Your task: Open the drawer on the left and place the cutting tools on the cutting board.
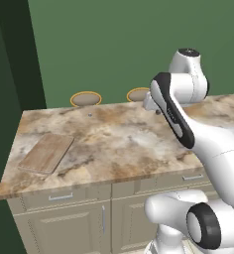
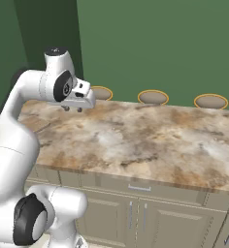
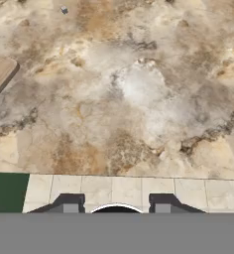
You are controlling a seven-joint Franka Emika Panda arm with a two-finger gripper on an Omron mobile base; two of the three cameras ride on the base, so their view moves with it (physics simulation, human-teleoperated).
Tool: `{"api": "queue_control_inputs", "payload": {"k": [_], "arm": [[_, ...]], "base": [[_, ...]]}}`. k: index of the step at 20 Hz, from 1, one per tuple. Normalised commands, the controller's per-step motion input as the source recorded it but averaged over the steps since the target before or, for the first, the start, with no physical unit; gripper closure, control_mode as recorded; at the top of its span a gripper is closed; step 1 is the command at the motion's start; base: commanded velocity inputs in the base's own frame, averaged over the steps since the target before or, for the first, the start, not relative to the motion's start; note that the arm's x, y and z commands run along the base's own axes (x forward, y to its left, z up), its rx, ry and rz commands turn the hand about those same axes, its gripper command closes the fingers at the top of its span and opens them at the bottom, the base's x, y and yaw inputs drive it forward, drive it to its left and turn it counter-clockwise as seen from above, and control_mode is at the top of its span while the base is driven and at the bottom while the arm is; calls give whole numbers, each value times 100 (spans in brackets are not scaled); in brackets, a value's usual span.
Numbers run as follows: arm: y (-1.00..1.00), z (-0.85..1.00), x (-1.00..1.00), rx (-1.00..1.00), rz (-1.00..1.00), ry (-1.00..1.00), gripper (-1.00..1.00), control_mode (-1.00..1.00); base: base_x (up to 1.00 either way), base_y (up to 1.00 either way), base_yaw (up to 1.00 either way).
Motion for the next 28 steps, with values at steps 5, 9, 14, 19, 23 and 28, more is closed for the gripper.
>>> {"api": "queue_control_inputs", "payload": {"k": [5,9,14,19,23,28], "arm": [[4,0,-25,-1,2,-8,-100,-100],[52,-9,-79,-18,20,-22,-100,-100],[72,-17,-99,-20,29,-29,-100,-100],[97,-24,-100,-31,26,-28,-100,-100],[100,-28,-73,-30,22,-11,-100,-100],[99,-31,-42,-31,20,0,-100,-100]], "base": [[0,0,0],[0,0,0],[0,0,0],[0,0,0],[0,0,0],[0,0,0]]}}
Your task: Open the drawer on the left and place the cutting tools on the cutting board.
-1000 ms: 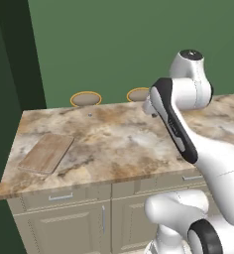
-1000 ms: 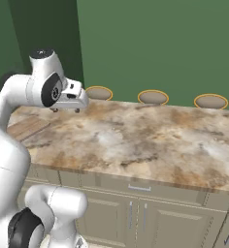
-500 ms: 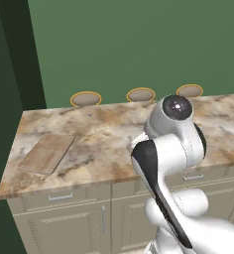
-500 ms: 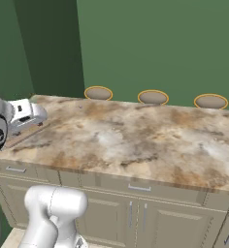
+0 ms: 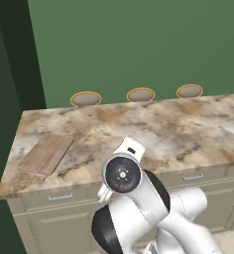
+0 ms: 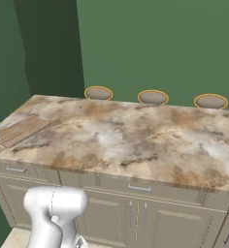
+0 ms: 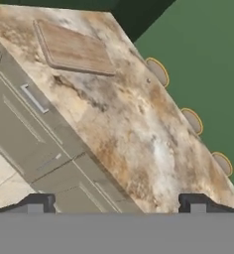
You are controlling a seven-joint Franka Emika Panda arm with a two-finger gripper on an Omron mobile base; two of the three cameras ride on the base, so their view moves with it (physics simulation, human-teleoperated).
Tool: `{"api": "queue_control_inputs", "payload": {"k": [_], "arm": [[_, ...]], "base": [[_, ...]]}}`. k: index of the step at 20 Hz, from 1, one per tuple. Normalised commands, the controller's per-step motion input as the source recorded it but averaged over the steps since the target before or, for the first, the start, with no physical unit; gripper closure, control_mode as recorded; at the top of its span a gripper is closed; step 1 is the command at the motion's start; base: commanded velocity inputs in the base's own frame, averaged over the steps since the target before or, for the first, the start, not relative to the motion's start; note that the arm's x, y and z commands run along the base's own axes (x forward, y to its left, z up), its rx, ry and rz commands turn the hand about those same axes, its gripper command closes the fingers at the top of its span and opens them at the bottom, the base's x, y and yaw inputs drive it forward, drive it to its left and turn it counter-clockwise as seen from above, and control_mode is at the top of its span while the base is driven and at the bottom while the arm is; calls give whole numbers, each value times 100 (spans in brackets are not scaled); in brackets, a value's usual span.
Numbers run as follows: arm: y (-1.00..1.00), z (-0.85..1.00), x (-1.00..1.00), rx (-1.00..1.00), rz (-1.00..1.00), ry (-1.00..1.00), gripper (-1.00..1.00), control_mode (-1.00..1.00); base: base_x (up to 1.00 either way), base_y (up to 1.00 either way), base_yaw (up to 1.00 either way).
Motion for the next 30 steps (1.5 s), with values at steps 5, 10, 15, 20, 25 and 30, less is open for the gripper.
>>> {"api": "queue_control_inputs", "payload": {"k": [5,10,15,20,25,30], "arm": [[75,-19,-4,-30,8,0,-100,-100],[18,-30,-3,-19,5,1,-100,-100],[25,-73,0,-25,9,2,-100,-100],[13,-63,0,-13,9,0,-100,-100],[1,-23,0,-3,6,-3,-100,-100],[0,-18,0,0,3,-5,-100,-100]], "base": [[0,0,0],[0,0,0],[0,0,0],[0,0,0],[0,0,0],[0,0,0]]}}
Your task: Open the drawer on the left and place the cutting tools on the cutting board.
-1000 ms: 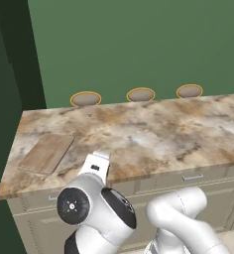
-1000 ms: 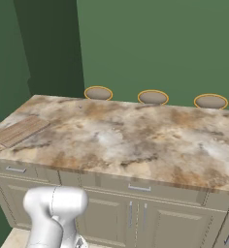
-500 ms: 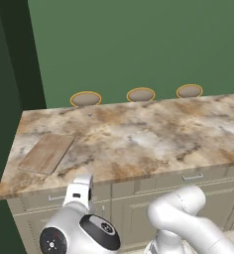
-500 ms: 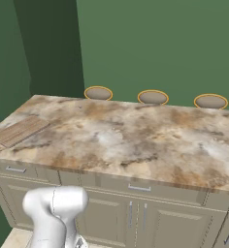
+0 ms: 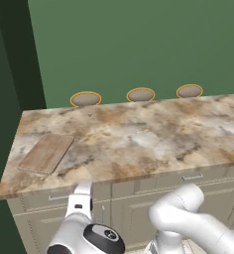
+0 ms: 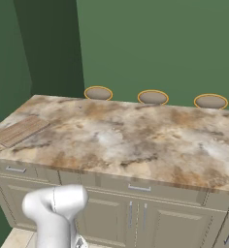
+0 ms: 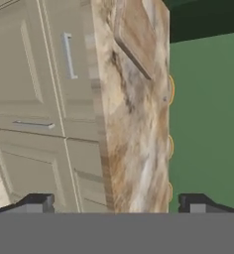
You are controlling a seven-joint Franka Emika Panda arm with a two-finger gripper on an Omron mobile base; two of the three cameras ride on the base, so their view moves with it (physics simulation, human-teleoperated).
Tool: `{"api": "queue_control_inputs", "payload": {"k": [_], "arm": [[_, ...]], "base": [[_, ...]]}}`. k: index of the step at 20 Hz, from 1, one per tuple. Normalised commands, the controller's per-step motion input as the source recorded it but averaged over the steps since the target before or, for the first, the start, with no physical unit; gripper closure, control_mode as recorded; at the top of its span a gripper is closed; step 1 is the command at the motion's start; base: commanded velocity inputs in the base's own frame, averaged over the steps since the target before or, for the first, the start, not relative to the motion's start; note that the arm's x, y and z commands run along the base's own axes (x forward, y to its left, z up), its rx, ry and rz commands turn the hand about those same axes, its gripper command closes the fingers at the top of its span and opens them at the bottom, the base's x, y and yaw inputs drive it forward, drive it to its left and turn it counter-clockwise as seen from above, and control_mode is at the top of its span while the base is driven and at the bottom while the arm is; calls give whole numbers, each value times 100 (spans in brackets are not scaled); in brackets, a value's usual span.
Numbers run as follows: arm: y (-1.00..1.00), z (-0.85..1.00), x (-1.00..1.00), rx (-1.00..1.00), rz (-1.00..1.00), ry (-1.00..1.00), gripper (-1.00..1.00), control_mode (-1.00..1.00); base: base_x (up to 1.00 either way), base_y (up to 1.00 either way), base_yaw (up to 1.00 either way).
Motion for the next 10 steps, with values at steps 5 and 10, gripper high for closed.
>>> {"api": "queue_control_inputs", "payload": {"k": [5,10], "arm": [[4,-19,0,0,1,-6,-100,-100],[2,-28,0,-3,1,-7,-100,-100]], "base": [[0,0,0],[0,0,0]]}}
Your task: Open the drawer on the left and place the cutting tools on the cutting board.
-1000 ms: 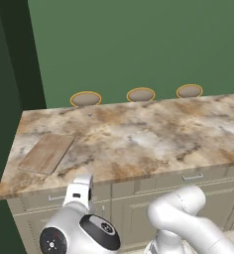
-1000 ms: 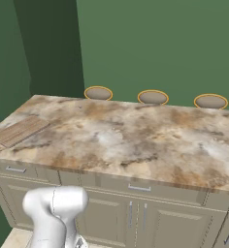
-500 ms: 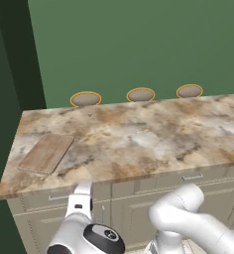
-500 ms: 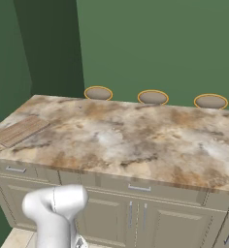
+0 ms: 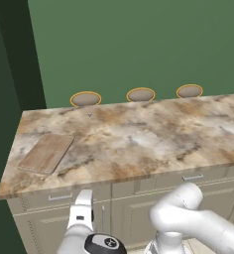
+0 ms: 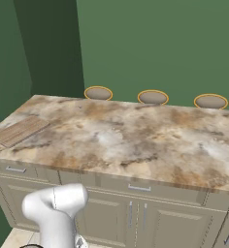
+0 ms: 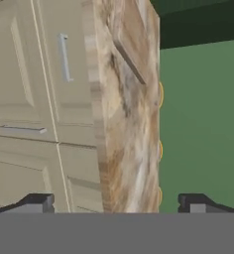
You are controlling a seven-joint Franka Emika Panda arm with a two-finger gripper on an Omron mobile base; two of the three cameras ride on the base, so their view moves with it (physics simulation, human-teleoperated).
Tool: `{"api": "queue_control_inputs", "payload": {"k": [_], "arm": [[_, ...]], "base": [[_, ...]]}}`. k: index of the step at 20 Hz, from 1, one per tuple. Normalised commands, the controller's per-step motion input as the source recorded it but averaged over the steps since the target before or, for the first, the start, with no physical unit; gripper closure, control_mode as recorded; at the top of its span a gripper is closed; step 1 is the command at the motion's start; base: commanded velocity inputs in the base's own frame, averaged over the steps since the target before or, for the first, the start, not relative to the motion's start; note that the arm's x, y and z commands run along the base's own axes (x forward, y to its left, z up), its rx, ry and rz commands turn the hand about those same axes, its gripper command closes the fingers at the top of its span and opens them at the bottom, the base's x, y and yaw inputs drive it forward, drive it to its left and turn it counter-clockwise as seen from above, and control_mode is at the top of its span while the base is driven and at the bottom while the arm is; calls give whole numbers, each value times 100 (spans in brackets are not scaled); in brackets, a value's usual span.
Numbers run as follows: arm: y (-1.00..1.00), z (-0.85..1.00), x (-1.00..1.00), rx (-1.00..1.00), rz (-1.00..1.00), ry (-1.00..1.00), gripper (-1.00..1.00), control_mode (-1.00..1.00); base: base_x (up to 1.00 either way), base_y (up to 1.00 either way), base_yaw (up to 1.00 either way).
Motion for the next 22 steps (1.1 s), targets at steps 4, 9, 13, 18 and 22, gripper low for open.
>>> {"api": "queue_control_inputs", "payload": {"k": [4,9,13,18,22], "arm": [[4,-36,0,-3,3,-8,-100,-100],[2,-20,19,0,1,-15,-100,-100],[4,-16,34,0,0,-11,-100,-100],[8,-15,30,0,0,-8,-100,-100],[16,-22,18,0,0,-8,-100,-100]], "base": [[0,0,0],[0,0,0],[0,0,0],[0,0,0],[0,0,0]]}}
